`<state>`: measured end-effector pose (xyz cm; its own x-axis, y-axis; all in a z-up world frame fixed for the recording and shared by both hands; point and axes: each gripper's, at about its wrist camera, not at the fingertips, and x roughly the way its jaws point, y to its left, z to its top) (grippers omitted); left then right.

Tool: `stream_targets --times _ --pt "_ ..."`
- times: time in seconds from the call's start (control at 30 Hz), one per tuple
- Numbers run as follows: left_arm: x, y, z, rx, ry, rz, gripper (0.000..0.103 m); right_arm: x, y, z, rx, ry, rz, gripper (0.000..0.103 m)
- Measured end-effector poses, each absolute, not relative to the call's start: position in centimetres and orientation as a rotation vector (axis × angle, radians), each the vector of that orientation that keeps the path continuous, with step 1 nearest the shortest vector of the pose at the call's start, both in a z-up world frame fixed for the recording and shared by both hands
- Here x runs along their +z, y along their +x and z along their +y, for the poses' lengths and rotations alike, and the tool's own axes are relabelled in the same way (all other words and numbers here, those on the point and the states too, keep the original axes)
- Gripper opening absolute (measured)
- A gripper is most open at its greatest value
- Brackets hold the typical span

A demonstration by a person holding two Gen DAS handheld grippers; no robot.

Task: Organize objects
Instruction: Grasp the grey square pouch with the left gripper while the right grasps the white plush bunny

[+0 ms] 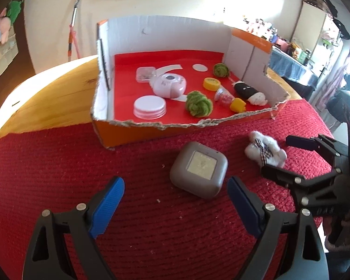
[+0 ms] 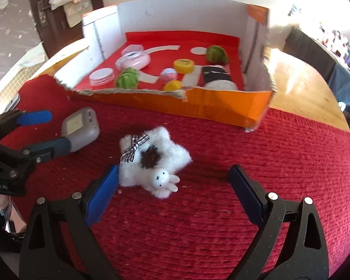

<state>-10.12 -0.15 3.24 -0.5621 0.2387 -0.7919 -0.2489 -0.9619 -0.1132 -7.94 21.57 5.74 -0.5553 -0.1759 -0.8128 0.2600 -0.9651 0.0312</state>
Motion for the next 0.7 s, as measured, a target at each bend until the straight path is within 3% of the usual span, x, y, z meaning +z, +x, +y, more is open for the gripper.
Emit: stream_targets --times 0.6,0.7 --pt "2.6 -11.1 1.6 2.494 -1.275 0.097 0.074 5.9 -8.3 21.3 -2.53 1.285 0.136 0.094" --pt "2.5 -11.1 1.8 2.487 -1.256 0.098 0.071 5.8 -8.3 21.1 -2.534 1.276 0.162 0.088"
